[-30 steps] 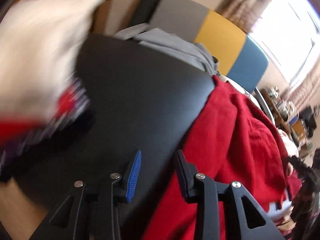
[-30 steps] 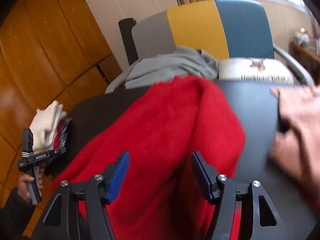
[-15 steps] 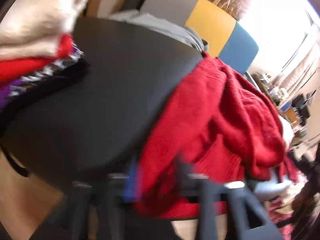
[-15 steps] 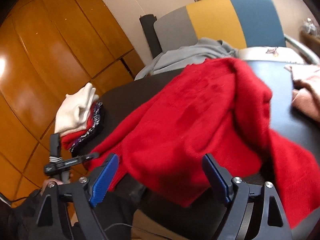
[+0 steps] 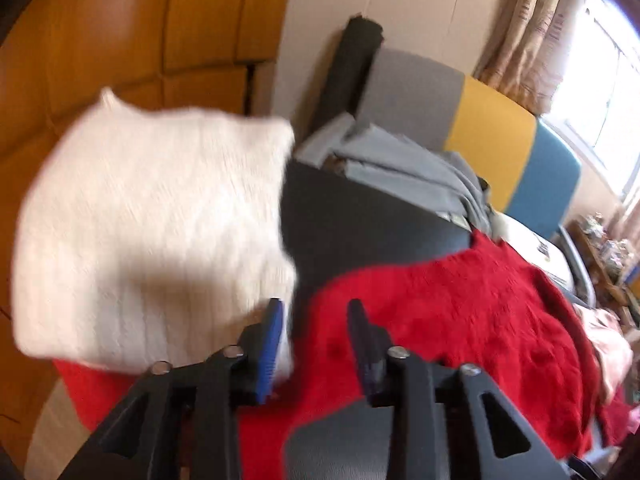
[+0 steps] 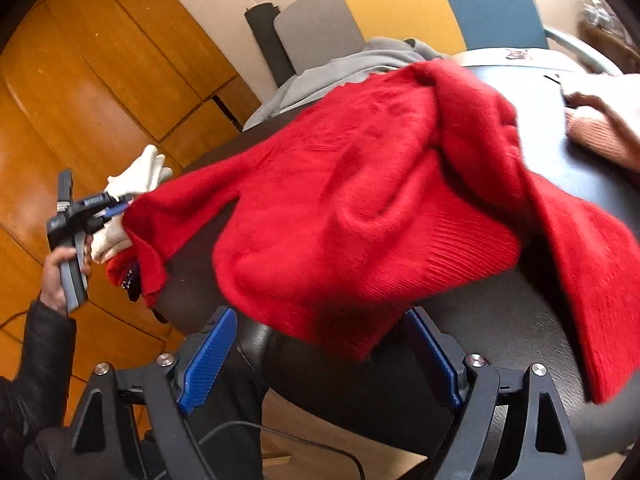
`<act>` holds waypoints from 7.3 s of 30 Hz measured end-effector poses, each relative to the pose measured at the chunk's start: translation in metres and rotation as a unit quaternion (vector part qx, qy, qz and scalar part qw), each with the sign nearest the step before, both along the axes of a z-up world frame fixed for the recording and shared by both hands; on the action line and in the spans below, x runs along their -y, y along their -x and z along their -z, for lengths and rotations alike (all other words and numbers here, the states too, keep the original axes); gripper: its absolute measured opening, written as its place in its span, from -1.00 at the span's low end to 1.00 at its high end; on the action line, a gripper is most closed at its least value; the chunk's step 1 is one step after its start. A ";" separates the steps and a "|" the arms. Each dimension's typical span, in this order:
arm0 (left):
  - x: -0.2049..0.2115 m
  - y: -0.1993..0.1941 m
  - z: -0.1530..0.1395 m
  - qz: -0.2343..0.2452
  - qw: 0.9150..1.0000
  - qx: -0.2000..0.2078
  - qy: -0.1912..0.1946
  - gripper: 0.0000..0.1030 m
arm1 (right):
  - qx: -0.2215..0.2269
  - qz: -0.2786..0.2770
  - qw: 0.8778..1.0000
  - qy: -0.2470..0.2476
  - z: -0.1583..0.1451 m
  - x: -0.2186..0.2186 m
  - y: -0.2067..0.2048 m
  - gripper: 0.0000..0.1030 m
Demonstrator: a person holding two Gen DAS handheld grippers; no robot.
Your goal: Fold clothes
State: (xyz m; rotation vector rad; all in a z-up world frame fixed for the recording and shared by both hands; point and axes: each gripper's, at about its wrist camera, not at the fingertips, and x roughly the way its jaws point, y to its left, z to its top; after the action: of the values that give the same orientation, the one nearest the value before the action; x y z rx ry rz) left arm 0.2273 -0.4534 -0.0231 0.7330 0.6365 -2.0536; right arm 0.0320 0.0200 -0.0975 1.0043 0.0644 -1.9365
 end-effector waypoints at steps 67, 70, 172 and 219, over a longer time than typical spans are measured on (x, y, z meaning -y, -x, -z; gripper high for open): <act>-0.202 0.086 0.121 0.325 0.902 -0.087 -0.269 -0.67 | 0.154 -0.136 0.978 -0.042 0.050 0.027 0.008 0.37; -0.180 0.046 0.082 0.335 0.901 -0.126 -0.246 -0.80 | 0.195 -0.177 0.965 -0.010 0.042 0.023 -0.014 0.45; -0.029 0.162 0.071 0.262 0.965 -0.008 -0.014 -0.35 | 0.091 -0.172 0.981 0.021 -0.030 0.164 0.197 1.00; -0.151 0.020 0.125 0.239 0.971 0.029 -0.013 -0.26 | -0.046 0.011 0.991 -0.123 0.033 0.099 0.112 1.00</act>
State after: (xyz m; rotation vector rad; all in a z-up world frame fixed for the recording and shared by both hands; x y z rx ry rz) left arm 0.2076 -0.3024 -0.1480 1.0352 0.4859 -2.4505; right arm -0.0796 -0.0790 -0.1310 1.0788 0.3532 -2.0284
